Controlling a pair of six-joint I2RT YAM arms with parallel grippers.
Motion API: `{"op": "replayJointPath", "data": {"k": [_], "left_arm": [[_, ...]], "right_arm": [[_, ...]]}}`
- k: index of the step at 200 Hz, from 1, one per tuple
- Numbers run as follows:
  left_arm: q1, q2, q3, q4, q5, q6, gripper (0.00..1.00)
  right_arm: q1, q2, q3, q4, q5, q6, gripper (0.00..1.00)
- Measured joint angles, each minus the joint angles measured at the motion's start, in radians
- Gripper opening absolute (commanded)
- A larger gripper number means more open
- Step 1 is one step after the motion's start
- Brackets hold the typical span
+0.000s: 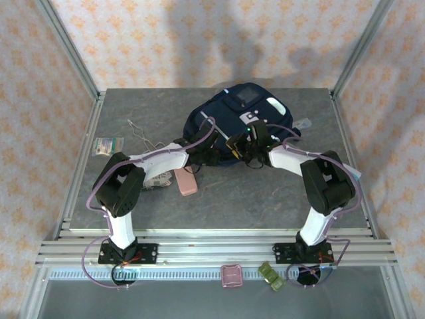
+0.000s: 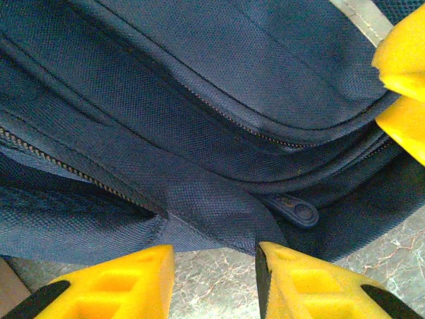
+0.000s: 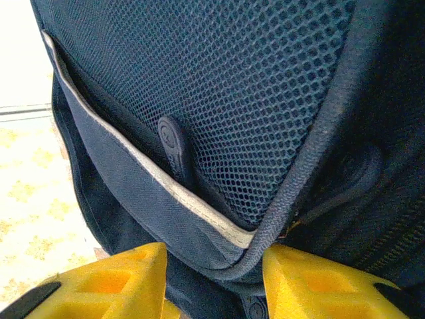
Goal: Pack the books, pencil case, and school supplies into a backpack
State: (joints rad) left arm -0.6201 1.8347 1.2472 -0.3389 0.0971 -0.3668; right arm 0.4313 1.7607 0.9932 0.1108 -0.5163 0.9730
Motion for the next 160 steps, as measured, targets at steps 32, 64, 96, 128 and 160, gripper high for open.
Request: {"op": "replayJointPath", "data": {"k": [32,64,96,128,160], "left_arm": [[0.0,0.0,0.0,0.0,0.0,0.0,0.37],[0.0,0.0,0.0,0.0,0.0,0.0,0.36],[-0.002,0.002,0.0,0.0,0.0,0.0,0.36],[-0.009,0.017,0.0,0.0,0.0,0.0,0.35],[-0.018,0.038,0.0,0.0,0.0,0.0,0.35]], "right_arm": [[0.002,0.0,-0.026,0.034,0.008,0.044,0.38],[0.007,0.0,-0.084,0.11,0.031,0.088,0.37],[0.01,0.003,-0.088,0.161,0.048,0.143,0.35],[0.011,0.045,-0.079,0.224,0.048,0.23,0.29],[0.011,0.082,-0.075,0.263,0.047,0.319,0.08]]}}
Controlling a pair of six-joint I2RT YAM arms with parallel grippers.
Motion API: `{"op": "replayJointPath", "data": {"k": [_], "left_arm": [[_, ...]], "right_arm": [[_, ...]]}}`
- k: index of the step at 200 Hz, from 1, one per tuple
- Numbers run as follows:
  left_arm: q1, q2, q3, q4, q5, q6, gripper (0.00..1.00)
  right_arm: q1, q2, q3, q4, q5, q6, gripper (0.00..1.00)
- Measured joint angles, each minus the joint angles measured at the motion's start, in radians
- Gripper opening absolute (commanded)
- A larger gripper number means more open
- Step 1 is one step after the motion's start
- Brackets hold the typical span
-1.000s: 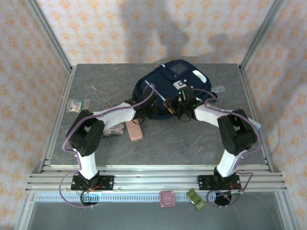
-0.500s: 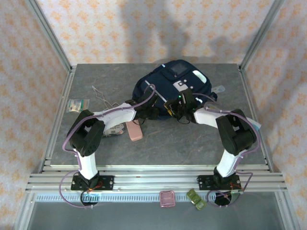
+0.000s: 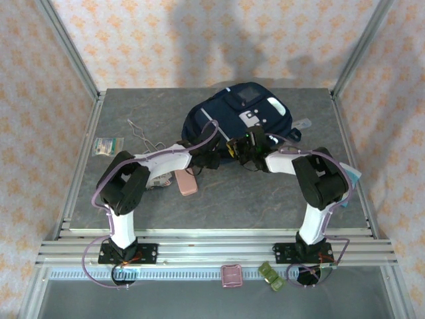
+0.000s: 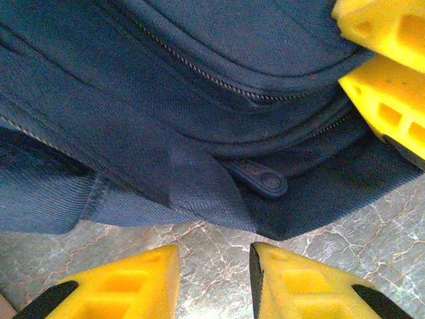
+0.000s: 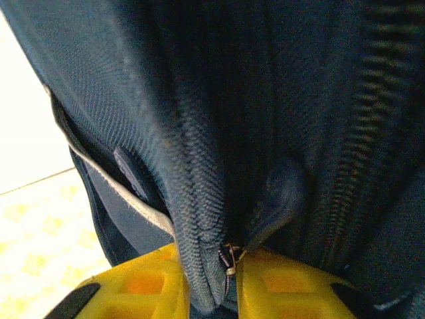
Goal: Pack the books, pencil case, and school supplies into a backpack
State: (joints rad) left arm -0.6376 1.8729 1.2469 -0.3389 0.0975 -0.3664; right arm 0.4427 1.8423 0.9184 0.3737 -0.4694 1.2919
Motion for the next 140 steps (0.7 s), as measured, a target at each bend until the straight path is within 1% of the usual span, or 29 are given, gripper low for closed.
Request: {"op": "replayJointPath", "data": {"k": [10,30,56,75,110,125,135,140], "left_arm": [[-0.003,0.0,0.0,0.0,0.0,0.0,0.35],[-0.003,0.0,-0.001,0.004,-0.001,0.0,0.35],[-0.002,-0.023,-0.022,0.01,-0.014,0.0,0.37],[0.011,-0.087,-0.047,0.007,-0.029,0.0,0.38],[0.064,-0.257,-0.053,0.023,-0.054,0.0,0.41],[0.076,-0.3,-0.053,0.038,-0.053,0.001,0.43],[0.077,-0.309,-0.053,0.05,-0.047,0.002,0.49],[0.077,-0.309,-0.053,0.053,-0.039,0.006,0.5]], "right_arm": [[0.0,0.011,0.0,0.013,-0.002,0.025,0.0],[0.002,0.026,-0.001,0.043,-0.003,0.053,0.0],[0.002,0.023,0.0,0.043,-0.002,0.042,0.0],[0.003,-0.008,0.014,-0.003,0.003,0.008,0.0],[0.006,-0.122,0.063,-0.101,0.027,-0.064,0.0],[0.005,-0.152,0.085,-0.117,0.035,-0.082,0.0],[0.005,-0.162,0.092,-0.121,0.037,-0.091,0.0],[0.005,-0.164,0.093,-0.121,0.036,-0.093,0.0]]}}
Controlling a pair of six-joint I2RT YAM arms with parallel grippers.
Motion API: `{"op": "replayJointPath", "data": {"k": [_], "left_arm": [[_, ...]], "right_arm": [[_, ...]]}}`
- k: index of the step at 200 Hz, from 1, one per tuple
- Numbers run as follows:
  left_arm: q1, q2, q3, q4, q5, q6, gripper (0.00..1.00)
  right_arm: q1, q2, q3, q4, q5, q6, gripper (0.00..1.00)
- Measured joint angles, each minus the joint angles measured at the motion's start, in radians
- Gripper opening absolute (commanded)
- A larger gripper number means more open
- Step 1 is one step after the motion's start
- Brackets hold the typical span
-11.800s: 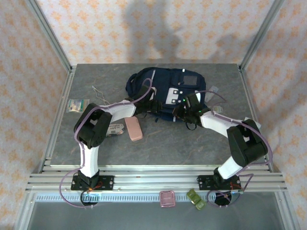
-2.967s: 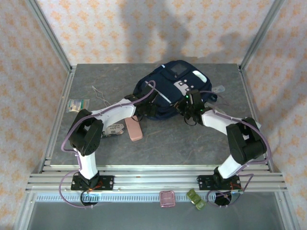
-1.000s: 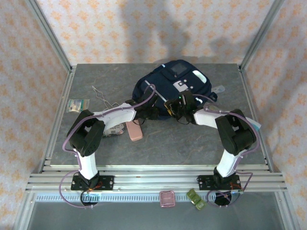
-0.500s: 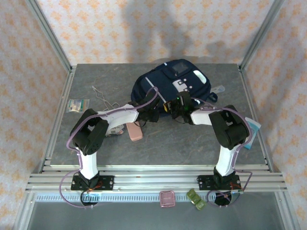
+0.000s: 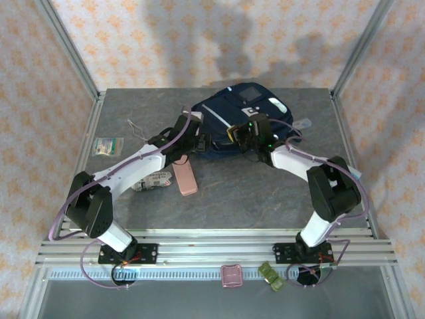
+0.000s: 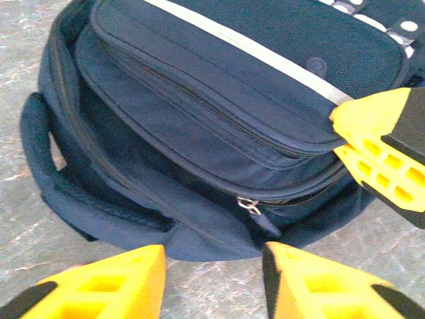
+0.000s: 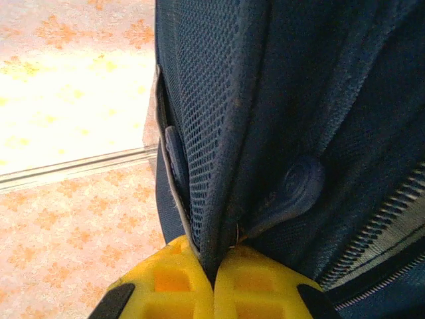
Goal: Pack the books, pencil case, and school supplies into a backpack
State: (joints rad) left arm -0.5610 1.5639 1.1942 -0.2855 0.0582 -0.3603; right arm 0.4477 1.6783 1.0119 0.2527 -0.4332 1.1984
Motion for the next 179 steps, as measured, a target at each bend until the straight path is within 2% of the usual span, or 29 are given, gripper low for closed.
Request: {"op": "replayJointPath", "data": {"k": [23,49,78,114,179], "left_arm": [[0.0,0.016,0.0,0.009,0.043,0.002,0.51],[-0.001,0.047,0.0,0.025,0.102,0.0,0.58],[-0.02,0.06,-0.023,0.073,0.119,-0.017,0.61],[-0.068,0.098,-0.029,0.13,0.085,-0.025,0.64],[-0.066,0.164,-0.028,0.146,-0.015,-0.013,0.6]], "right_arm": [[-0.002,-0.002,0.0,-0.007,0.0,-0.014,0.0],[-0.002,-0.002,0.002,-0.011,0.0,-0.018,0.0],[-0.005,-0.002,0.026,-0.024,-0.001,-0.018,0.0],[-0.006,-0.002,0.049,-0.029,-0.005,-0.01,0.0],[-0.01,-0.002,0.067,-0.032,-0.012,-0.006,0.0]]}}
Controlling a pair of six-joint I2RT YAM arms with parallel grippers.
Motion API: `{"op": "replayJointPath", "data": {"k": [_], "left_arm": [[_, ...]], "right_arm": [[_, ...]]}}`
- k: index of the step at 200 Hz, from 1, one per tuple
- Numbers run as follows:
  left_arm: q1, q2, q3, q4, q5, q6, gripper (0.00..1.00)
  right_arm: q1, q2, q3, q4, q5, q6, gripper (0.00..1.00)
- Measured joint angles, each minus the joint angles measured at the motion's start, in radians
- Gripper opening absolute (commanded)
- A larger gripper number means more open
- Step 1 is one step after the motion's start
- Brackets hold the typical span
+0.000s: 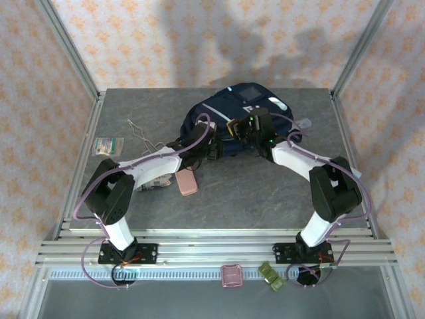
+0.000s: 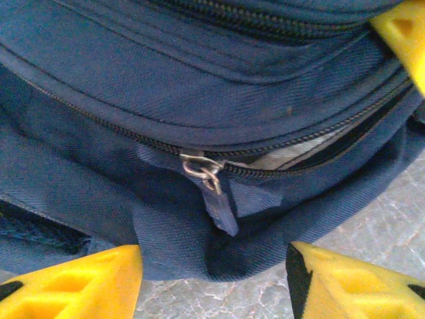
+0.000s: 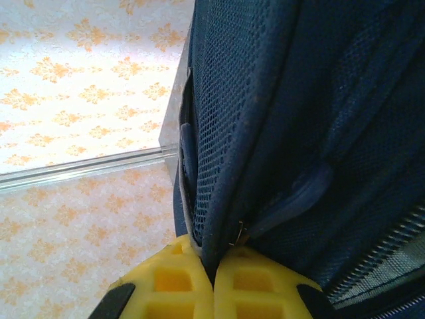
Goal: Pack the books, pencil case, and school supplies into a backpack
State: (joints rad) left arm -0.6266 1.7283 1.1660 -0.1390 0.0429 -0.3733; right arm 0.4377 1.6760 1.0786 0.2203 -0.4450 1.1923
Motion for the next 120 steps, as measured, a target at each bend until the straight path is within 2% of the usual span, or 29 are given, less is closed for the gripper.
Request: {"op": "replayJointPath", "data": {"k": [20,42,56,80,96,120], "left_arm": [[0.002,0.0,-0.001,0.028,0.001,0.016,0.53],[0.008,0.0,-0.004,0.077,0.001,0.035,0.51],[0.012,0.0,-0.004,0.097,0.002,0.05,0.43],[0.014,0.023,0.014,0.116,0.017,0.072,0.46],[0.018,0.045,0.02,0.137,0.044,0.085,0.3],[0.029,0.052,0.016,0.156,0.083,0.102,0.27]], "right_arm": [[0.0,0.0,0.002,0.0,0.0,0.0,0.0],[-0.001,0.0,0.002,0.0,-0.001,0.0,0.0],[-0.001,0.0,0.002,0.0,-0.004,0.0,0.0],[-0.002,0.0,0.002,0.0,-0.006,0.0,0.0],[-0.002,0.0,0.002,0.0,-0.008,0.0,0.0],[-0.006,0.0,0.002,-0.001,-0.008,0.0,0.0]]}}
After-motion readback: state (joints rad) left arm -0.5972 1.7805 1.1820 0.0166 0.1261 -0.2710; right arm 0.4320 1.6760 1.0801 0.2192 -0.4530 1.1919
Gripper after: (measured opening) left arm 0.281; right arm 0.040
